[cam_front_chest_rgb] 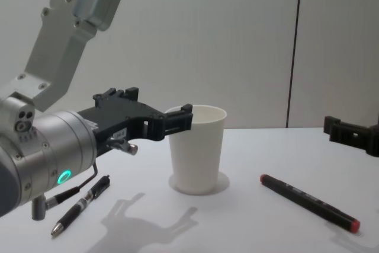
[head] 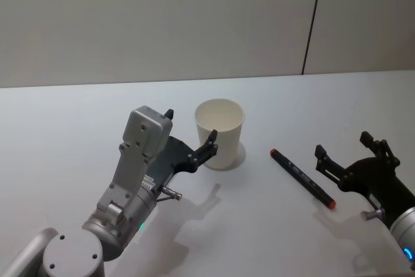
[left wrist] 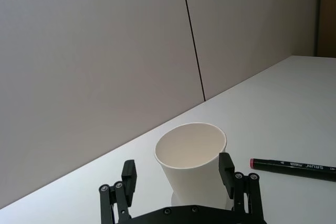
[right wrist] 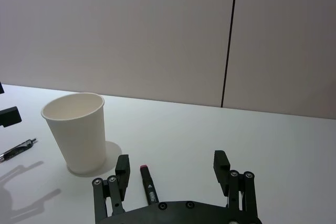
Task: Place the pen into the pen holder.
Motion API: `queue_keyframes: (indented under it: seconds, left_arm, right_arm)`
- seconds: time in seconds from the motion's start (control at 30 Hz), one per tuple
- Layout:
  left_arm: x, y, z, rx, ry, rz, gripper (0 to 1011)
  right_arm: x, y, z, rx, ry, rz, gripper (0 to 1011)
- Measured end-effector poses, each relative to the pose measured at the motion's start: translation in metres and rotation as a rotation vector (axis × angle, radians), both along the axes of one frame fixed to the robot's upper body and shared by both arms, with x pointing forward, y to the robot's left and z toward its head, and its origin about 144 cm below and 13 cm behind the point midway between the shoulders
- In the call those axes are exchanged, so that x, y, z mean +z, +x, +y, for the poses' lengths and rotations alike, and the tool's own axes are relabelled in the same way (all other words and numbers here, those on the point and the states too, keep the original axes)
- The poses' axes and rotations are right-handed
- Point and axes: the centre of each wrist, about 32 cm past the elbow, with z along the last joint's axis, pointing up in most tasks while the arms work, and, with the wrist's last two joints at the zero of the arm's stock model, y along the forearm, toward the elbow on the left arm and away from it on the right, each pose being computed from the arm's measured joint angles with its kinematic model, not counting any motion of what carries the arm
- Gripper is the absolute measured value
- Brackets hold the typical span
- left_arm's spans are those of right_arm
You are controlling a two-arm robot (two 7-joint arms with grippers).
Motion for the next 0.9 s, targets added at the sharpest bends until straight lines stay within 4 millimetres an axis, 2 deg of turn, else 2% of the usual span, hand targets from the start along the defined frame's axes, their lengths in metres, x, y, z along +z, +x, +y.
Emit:
queue_keyframes:
  seconds: [0.9]
  left_arm:
    - [0.0, 0.0, 0.0, 0.0, 0.0, 0.0, 1000]
  right_arm:
    - [0.0007, 0.0018, -0.0011, 0.008, -0.002, 0.003, 1001]
